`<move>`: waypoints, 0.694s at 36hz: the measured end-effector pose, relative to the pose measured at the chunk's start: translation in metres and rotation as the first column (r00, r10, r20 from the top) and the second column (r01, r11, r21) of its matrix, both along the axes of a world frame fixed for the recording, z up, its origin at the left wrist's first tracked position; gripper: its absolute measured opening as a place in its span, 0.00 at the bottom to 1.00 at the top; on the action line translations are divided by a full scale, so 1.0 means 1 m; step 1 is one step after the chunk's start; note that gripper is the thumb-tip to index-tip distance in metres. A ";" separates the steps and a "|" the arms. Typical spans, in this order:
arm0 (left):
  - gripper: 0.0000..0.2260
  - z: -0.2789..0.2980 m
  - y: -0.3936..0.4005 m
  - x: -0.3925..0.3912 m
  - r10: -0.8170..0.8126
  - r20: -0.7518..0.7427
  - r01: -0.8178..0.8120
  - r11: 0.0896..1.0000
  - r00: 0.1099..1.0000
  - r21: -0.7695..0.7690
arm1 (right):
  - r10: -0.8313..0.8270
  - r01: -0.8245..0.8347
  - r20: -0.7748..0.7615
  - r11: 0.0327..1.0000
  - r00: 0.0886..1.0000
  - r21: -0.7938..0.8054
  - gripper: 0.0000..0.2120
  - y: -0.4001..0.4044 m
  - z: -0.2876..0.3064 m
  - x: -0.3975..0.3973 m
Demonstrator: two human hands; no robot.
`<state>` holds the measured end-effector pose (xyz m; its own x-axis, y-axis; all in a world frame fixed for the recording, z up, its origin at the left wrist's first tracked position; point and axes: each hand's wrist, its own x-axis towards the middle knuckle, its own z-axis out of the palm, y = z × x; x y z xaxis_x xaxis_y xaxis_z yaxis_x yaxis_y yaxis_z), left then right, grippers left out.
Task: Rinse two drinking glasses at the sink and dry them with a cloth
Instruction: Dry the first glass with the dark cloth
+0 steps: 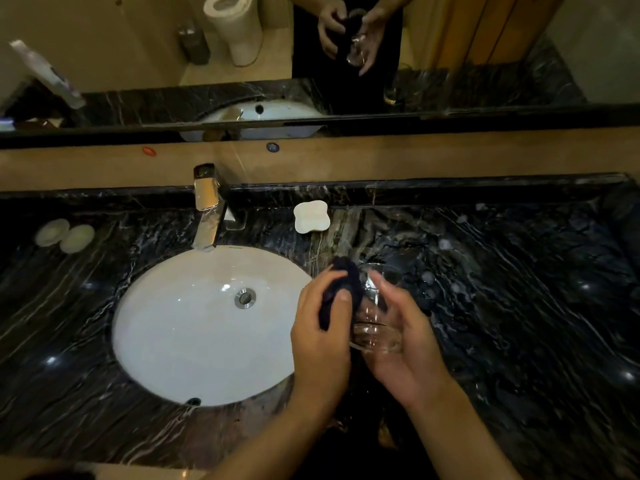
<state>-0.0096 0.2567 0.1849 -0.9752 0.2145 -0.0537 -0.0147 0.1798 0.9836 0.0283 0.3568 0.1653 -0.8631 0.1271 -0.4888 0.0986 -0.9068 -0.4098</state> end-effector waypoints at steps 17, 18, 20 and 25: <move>0.11 -0.001 -0.008 0.007 -0.066 -0.412 0.041 0.997 0.909 -0.068 | 0.099 -0.084 -0.127 0.989 0.987 0.119 0.35 -0.004 0.003 0.010; 0.11 0.002 -0.005 0.002 -0.039 -0.372 0.023 0.999 0.928 -0.047 | 0.122 -0.106 -0.142 0.988 0.982 0.116 0.35 -0.004 0.002 0.010; 0.11 0.005 -0.002 -0.010 0.021 -0.260 -0.020 1.000 0.965 0.006 | 0.167 -0.151 -0.133 0.981 0.977 0.118 0.36 -0.003 0.003 0.010; 0.12 0.004 -0.001 -0.015 -0.051 -0.298 0.034 0.998 0.953 -0.060 | 0.099 -0.097 -0.077 0.995 0.992 0.030 0.34 -0.007 0.008 0.003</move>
